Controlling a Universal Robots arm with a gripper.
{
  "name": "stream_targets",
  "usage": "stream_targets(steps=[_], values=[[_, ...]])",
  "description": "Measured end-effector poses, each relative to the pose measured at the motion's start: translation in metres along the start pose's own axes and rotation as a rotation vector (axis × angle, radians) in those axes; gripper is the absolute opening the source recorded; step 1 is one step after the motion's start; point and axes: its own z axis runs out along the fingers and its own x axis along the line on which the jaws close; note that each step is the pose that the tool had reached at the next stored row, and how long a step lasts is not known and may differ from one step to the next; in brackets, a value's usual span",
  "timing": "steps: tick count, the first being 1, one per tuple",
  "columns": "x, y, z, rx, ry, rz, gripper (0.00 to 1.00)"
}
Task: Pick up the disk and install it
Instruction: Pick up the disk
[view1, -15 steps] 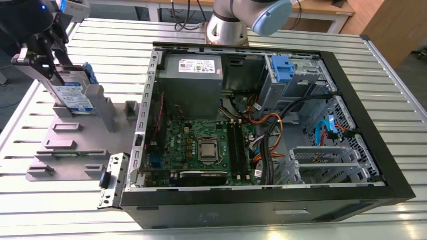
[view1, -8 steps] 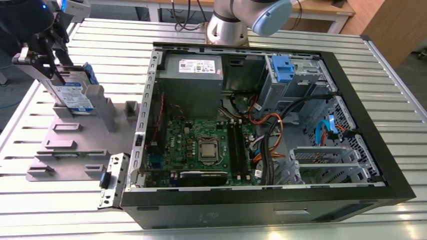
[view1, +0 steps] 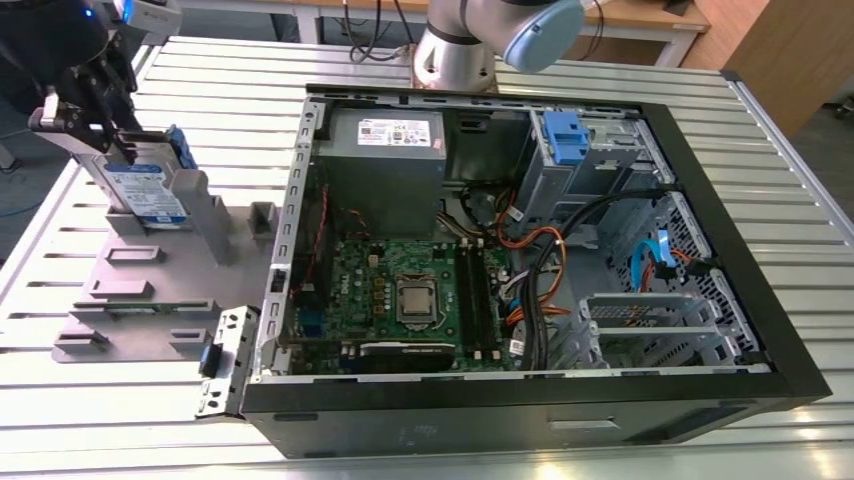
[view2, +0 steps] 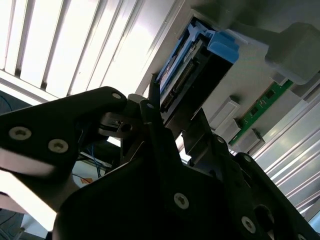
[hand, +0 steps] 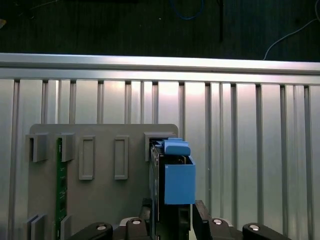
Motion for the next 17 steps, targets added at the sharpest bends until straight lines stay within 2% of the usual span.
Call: stream_targets(steps=[17], values=[[-0.0004, -0.0002, -0.0008, 0.0000, -0.0005, 0.000, 0.45]])
